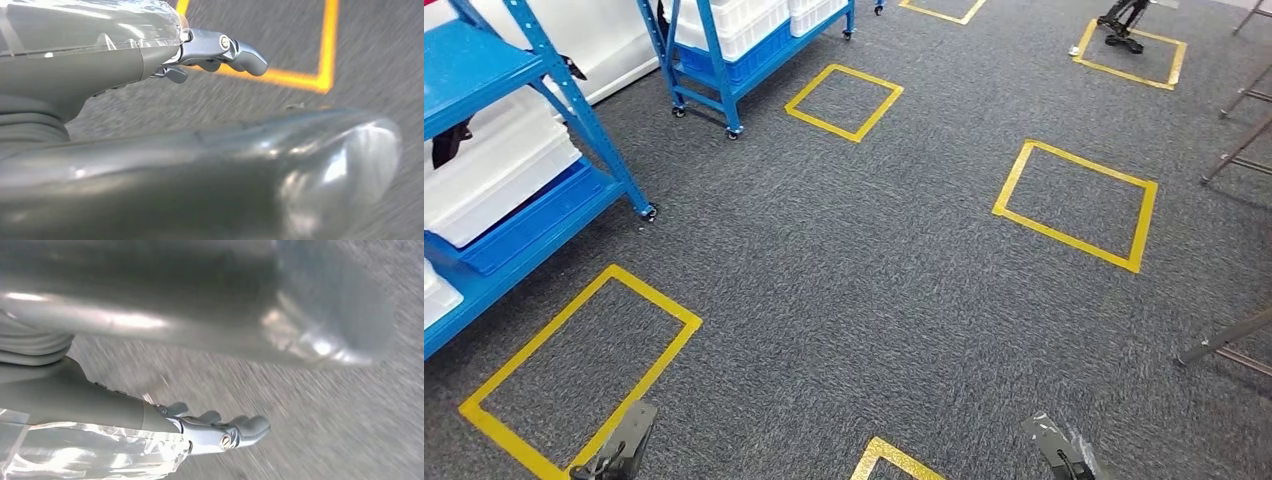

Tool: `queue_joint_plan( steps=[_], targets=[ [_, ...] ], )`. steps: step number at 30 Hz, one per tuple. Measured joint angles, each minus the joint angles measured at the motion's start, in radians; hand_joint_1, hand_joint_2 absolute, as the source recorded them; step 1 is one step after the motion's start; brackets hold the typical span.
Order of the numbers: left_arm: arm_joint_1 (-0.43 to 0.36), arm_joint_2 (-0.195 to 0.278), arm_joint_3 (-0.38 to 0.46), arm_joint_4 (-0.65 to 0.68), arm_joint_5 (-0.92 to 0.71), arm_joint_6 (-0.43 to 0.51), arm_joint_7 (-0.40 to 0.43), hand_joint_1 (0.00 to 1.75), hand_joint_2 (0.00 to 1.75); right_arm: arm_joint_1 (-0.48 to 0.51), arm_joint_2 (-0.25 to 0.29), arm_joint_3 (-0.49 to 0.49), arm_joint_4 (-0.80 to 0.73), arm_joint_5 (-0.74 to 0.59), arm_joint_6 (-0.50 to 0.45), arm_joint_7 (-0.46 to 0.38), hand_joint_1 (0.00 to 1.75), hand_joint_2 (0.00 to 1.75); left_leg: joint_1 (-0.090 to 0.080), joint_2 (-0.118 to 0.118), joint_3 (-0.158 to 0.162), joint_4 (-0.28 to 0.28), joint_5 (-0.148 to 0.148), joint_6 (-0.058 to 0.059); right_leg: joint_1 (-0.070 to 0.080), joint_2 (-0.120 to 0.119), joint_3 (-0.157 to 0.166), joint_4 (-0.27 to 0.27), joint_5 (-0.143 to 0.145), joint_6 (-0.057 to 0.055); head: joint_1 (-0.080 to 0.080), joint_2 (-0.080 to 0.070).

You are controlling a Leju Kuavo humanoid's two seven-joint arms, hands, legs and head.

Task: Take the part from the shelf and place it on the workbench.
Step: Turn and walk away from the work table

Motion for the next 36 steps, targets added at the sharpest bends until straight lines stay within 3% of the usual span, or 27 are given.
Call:
queue_joint_plan(
  steps=[1,2,3,5,7,9,11,13,15,17,18,19,21,23,24,26,28,30,32,33,34,36],
  targets=[
    [-0.022,0.001,-0.004,-0.003,0.002,-0.001,0.006,0.0,0.0,-0.02,-0.009,0.009,-0.005,0.011,0.005,0.004,0.0,0.0,0.0,-0.011,-0.002,0.001,0.001,0.001,-0.001,0.008,-0.034,0.065,-0.022,0.002,0.0,0.0],
    [-0.041,0.002,-0.008,-0.005,0.003,-0.002,0.015,0.0,0.0,-0.041,-0.017,0.019,-0.011,0.022,0.011,0.011,0.0,0.0,0.0,-0.021,-0.002,0.002,0.002,0.001,-0.001,0.01,-0.058,0.105,-0.026,0.003,0.0,0.0],
    [-0.058,0.004,-0.014,-0.007,0.0,-0.002,0.025,0.0,0.0,-0.064,-0.024,0.031,-0.017,0.031,0.017,0.018,0.0,0.0,0.0,-0.032,-0.002,0.004,0.002,0.0,-0.002,0.011,-0.063,0.107,-0.009,0.004,0.0,0.0],
    [-0.089,0.005,-0.028,-0.011,-0.008,-0.003,0.039,0.0,0.0,-0.108,-0.037,0.053,-0.029,0.044,0.026,0.028,0.0,0.0,0.002,-0.053,-0.001,0.01,0.001,-0.004,-0.007,0.023,-0.022,0.004,0.069,0.004,0.0,0.0],
    [-0.118,0.006,-0.045,-0.013,-0.015,-0.004,0.043,0.0,0.0,-0.144,-0.051,0.075,-0.038,0.052,0.03,0.037,0.0,0.0,0.002,-0.076,-0.01,0.021,-0.002,-0.014,-0.013,0.065,0.029,-0.117,0.121,0.003,0.0,0.0],
    [-0.138,0.008,-0.06,-0.016,-0.019,-0.006,0.043,0.0,0.0,-0.169,-0.06,0.097,-0.044,0.058,0.035,0.046,0.0,0.0,0.005,-0.099,-0.024,0.026,0.002,-0.028,-0.013,0.086,0.041,-0.158,0.123,-0.003,0.0,0.0],
    [-0.146,0.013,-0.073,-0.018,-0.02,-0.007,0.043,0.0,0.0,-0.186,-0.065,0.114,-0.048,0.063,0.037,0.051,0.0,0.0,0.008,-0.112,-0.033,0.024,0.005,-0.04,-0.013,0.066,0.04,-0.163,0.125,-0.015,0.001,0.0],
    [-0.154,0.018,-0.081,-0.019,-0.023,-0.005,0.045,0.0,0.0,-0.197,-0.067,0.128,-0.053,0.065,0.037,0.053,0.0,0.0,0.005,-0.073,-0.054,0.064,-0.019,-0.049,-0.014,0.044,0.043,-0.169,0.128,-0.029,-0.003,0.0],
    [-0.167,0.021,-0.093,-0.019,-0.036,-0.003,0.055,0.0,0.0,-0.203,-0.073,0.138,-0.056,0.065,0.039,0.058,0.0,0.0,0.004,-0.019,-0.114,0.185,-0.078,-0.054,-0.009,0.019,0.045,-0.171,0.126,-0.039,-0.007,0.0],
    [-0.175,0.021,-0.111,-0.02,-0.056,-0.006,0.071,0.0,0.0,-0.212,-0.077,0.147,-0.056,0.065,0.052,0.069,0.0,0.0,0.006,-0.001,-0.176,0.307,-0.118,-0.056,-0.003,-0.006,0.046,-0.17,0.123,-0.044,-0.008,0.0],
    [-0.179,0.022,-0.121,-0.02,-0.063,-0.009,0.08,0.0,0.0,-0.22,-0.079,0.152,-0.056,0.066,0.061,0.077,0.0,0.0,0.006,0.001,-0.185,0.32,-0.11,-0.056,-0.001,-0.017,0.047,-0.17,0.122,-0.045,-0.008,0.0],
    [-0.185,0.023,-0.13,-0.021,-0.069,-0.013,0.089,0.0,0.0,-0.228,-0.08,0.157,-0.056,0.067,0.071,0.084,0.0,0.0,0.006,0.003,-0.172,0.291,-0.083,-0.053,0.0,-0.028,0.05,-0.17,0.12,-0.046,-0.008,0.0],
    [-0.204,0.027,-0.147,-0.025,-0.077,-0.021,0.104,0.0,0.0,-0.248,-0.082,0.165,-0.056,0.067,0.087,0.096,0.0,0.0,0.0,0.031,-0.105,0.151,-0.011,-0.041,0.004,-0.048,0.056,-0.17,0.116,-0.045,-0.007,0.0],
    [-0.23,0.031,-0.162,-0.028,-0.082,-0.032,0.119,0.0,0.0,-0.272,-0.086,0.173,-0.055,0.069,0.106,0.107,0.0,0.0,-0.013,0.068,-0.055,0.045,0.022,-0.025,0.009,-0.066,0.058,-0.169,0.113,-0.04,-0.007,0.0],
    [-0.242,0.033,-0.17,-0.029,-0.083,-0.04,0.128,0.0,0.0,-0.284,-0.088,0.179,-0.055,0.071,0.12,0.113,0.0,0.0,-0.019,0.076,-0.049,0.027,0.022,-0.02,0.011,-0.076,0.058,-0.17,0.113,-0.037,-0.006,0.0],
    [-0.257,0.035,-0.182,-0.032,-0.077,-0.055,0.143,0.0,0.0,-0.311,-0.092,0.191,-0.056,0.072,0.141,0.124,0.0,0.0,-0.019,0.06,-0.048,0.017,0.026,-0.012,0.011,-0.091,0.058,-0.169,0.11,-0.028,-0.006,0.0],
    [-0.264,0.035,-0.189,-0.035,-0.051,-0.061,0.147,0.0,0.0,-0.327,-0.095,0.201,-0.058,0.062,0.147,0.128,0.0,0.0,-0.013,0.041,-0.041,0.004,0.034,-0.004,0.008,-0.065,0.051,-0.145,0.091,-0.017,-0.006,0.0],
    [-0.262,0.033,-0.19,-0.036,-0.011,-0.06,0.142,0.0,0.0,-0.325,-0.1,0.204,-0.059,0.043,0.14,0.126,0.0,0.0,-0.009,0.021,-0.036,-0.002,0.039,0.002,0.005,-0.012,0.003,-0.044,0.039,-0.008,-0.003,0.0],
    [-0.242,0.03,-0.183,-0.036,0.039,-0.055,0.129,0.0,0.0,-0.301,-0.104,0.204,-0.059,0.018,0.124,0.119,0.0,0.0,-0.006,-0.003,-0.036,-0.002,0.039,0.004,0.001,0.01,-0.067,0.083,-0.007,-0.001,-0.001,0.0],
    [-0.225,0.028,-0.177,-0.036,0.064,-0.053,0.12,0.0,0.0,-0.283,-0.104,0.204,-0.059,0.002,0.114,0.11,0.0,0.0,-0.005,-0.017,-0.036,-0.001,0.038,0.003,-0.001,0.012,-0.085,0.107,-0.003,0.002,-0.001,0.0],
    [-0.207,0.027,-0.169,-0.036,0.086,-0.051,0.111,0.0,0.0,-0.263,-0.105,0.204,-0.059,-0.015,0.104,0.099,0.0,0.0,-0.003,-0.029,-0.036,0.001,0.036,0.001,-0.005,0.013,-0.083,0.09,0.02,0.004,-0.001,0.0],
    [-0.172,0.025,-0.154,-0.036,0.116,-0.046,0.096,0.0,0.0,-0.227,-0.105,0.203,-0.059,-0.045,0.085,0.074,0.0,0.0,0.002,-0.053,-0.036,0.011,0.029,-0.01,-0.014,0.029,-0.03,-0.037,0.095,0.01,-0.001,0.0]
  ],
)
